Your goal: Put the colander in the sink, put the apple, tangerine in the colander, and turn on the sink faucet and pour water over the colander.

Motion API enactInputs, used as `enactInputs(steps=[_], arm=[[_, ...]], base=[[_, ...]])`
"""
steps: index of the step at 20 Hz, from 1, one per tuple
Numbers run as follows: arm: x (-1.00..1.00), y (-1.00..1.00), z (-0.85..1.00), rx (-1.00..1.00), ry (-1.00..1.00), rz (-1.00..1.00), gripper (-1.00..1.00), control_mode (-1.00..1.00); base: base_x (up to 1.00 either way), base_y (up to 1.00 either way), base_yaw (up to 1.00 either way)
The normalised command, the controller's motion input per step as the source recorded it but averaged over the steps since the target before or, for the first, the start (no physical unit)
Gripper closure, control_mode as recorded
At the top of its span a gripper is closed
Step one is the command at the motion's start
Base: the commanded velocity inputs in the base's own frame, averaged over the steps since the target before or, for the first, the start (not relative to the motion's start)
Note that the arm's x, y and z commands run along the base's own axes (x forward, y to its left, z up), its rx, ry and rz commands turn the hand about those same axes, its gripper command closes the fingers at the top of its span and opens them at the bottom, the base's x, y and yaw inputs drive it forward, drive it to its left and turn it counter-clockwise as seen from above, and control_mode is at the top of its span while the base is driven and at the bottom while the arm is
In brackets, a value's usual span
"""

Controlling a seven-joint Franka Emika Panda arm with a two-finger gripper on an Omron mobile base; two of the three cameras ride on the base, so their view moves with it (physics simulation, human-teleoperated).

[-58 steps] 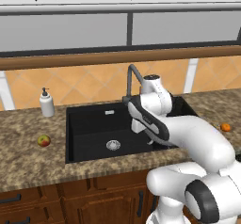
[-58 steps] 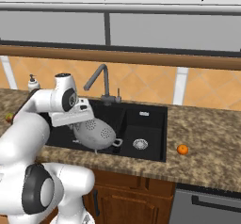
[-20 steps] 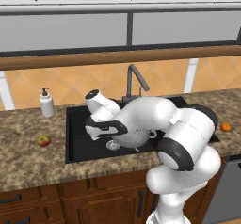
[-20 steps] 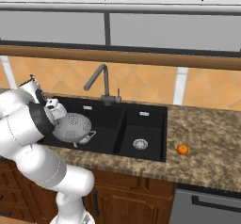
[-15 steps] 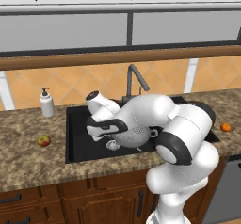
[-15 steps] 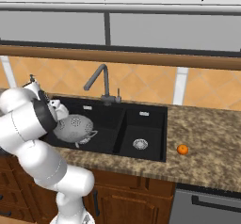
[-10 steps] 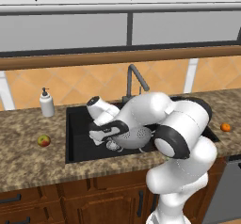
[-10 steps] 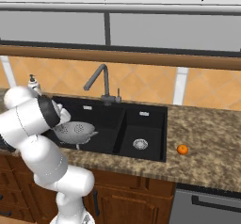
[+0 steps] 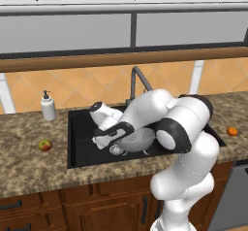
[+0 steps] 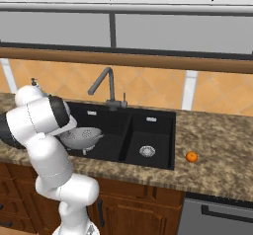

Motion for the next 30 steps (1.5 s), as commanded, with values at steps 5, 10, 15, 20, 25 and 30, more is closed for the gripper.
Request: enactInputs(steps=[5, 10, 15, 20, 25, 30], arm=[[0.39, 0.0, 0.0, 0.0, -0.01, 0.0, 1.0, -1.0], [0.44, 0.0, -0.18, -0.01, -0.06, 0.0, 1.0, -1.0], [0.06, 0.0, -0.37, -0.01, -0.15, 0.0, 1.0, -1.0], [0.02, 0.0, -0.36, 0.0, -0.2, 0.0, 1.0, -1.0], [0.15, -0.11, -0.23, 0.01, -0.14, 0.0, 1.0, -1.0], [0.28, -0.16, 0.0, 0.01, 0.0, 0.0, 1.0, -1.0]], base=[[0.0, 0.0, 0.0], [0.0, 0.0, 0.0], [0.0, 0.0, 0.0], [0.0, 0.0, 0.0], [0.0, 0.0, 0.0], [0.0, 0.0, 0.0]])
